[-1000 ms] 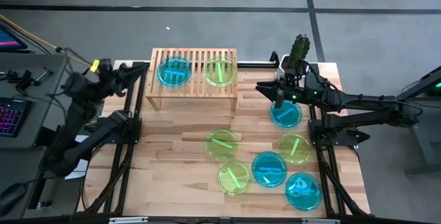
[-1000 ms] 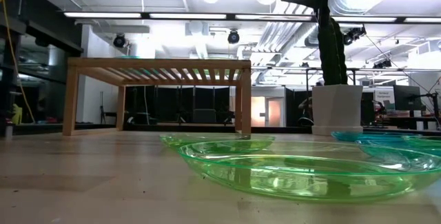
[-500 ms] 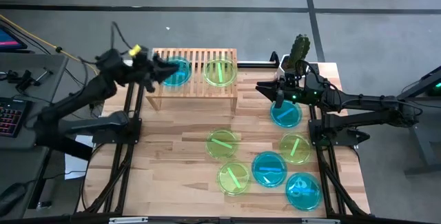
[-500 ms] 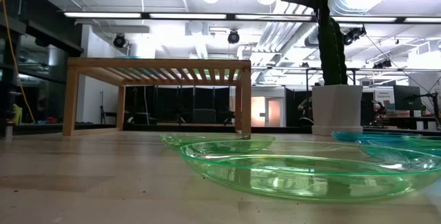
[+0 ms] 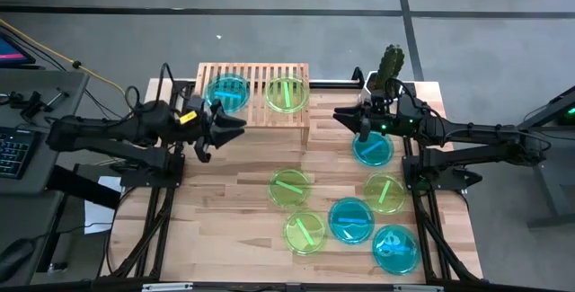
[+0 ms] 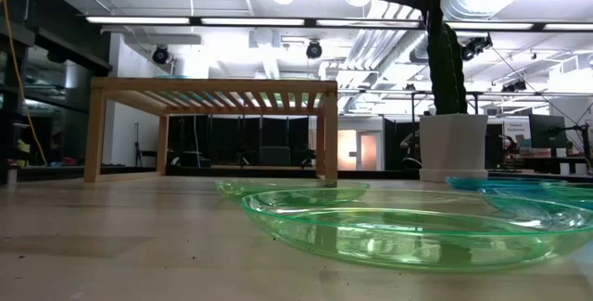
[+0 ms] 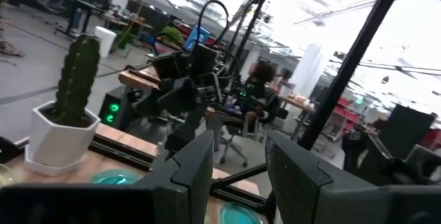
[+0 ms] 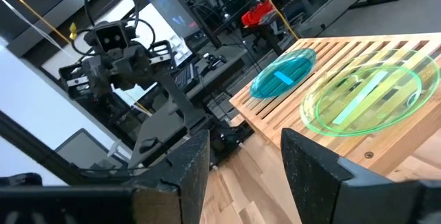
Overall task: Place and stack plates onto a shelf
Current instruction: Stack the green plate on top of the green plate on the shelf
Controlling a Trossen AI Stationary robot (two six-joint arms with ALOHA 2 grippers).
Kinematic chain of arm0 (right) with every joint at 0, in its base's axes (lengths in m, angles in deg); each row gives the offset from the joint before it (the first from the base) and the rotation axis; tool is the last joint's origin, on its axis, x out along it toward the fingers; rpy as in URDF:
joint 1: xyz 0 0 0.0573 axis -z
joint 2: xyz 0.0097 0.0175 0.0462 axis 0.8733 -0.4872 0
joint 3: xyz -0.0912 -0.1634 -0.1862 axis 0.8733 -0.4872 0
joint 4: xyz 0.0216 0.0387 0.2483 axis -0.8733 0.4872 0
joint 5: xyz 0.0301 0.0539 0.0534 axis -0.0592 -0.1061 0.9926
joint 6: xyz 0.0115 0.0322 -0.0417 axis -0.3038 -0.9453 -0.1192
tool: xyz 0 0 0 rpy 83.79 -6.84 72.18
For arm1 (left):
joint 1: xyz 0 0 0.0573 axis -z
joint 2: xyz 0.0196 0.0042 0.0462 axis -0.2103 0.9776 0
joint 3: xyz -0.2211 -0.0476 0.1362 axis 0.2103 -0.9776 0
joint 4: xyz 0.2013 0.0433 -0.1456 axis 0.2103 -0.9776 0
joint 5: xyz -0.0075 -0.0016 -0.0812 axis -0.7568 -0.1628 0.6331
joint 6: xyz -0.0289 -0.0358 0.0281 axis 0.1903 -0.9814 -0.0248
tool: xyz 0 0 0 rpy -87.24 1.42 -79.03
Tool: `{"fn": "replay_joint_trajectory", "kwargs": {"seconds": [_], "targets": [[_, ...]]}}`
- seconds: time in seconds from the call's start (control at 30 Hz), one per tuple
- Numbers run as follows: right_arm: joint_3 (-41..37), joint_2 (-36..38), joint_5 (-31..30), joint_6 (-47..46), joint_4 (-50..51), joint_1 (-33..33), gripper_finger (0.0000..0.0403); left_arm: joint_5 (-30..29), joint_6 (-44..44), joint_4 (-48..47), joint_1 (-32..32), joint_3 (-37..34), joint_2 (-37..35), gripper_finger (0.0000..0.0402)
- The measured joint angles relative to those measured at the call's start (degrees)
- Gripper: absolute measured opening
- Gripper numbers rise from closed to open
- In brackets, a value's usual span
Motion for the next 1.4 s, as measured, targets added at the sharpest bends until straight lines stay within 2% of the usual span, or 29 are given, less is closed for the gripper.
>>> {"fn": "replay_joint_trajectory", "kwargs": {"seconds": [0.17,0.33,0.4,0.57,0.7,0.83,1.07,1.4], "targets": [[0.0,0.0,0.3,-1.9,0.0,0.0,0.0162,-0.4,-0.5,0.1,0.0,0.0,0.0,0.0121],[0.1,-3.0,4.4,-13.1,0.5,-1.7,0.0162,-0.4,-0.5,-0.5,0.0,0.0,0.0,0.0121],[0.1,-5.9,7.0,-16.0,1.3,-4.8,0.0162,-0.4,-0.5,-0.5,-0.1,0.0,0.0,0.0121],[0.1,-16.0,7.4,-25.4,7.6,-12.9,0.0162,-0.8,-1.6,-0.5,-0.1,0.0,0.0,0.0121],[0.0,-24.4,5.4,-32.9,12.6,-16.4,0.0162,-0.8,-1.7,-0.5,-0.1,0.0,0.0,0.0121],[0.2,-32.1,2.8,-38.9,11.5,-17.4,0.0162,-1.3,-1.7,-0.4,-0.1,0.0,0.0,0.0121],[3.6,-43.0,2.1,-40.8,8.4,-17.2,0.0162,-1.6,-2.0,-0.4,-0.1,0.0,0.0,0.0121],[7.0,-50.2,1.2,-41.2,5.2,-17.2,0.0162,-1.6,-2.1,-0.4,-0.1,0.0,0.0,0.0121]]}}
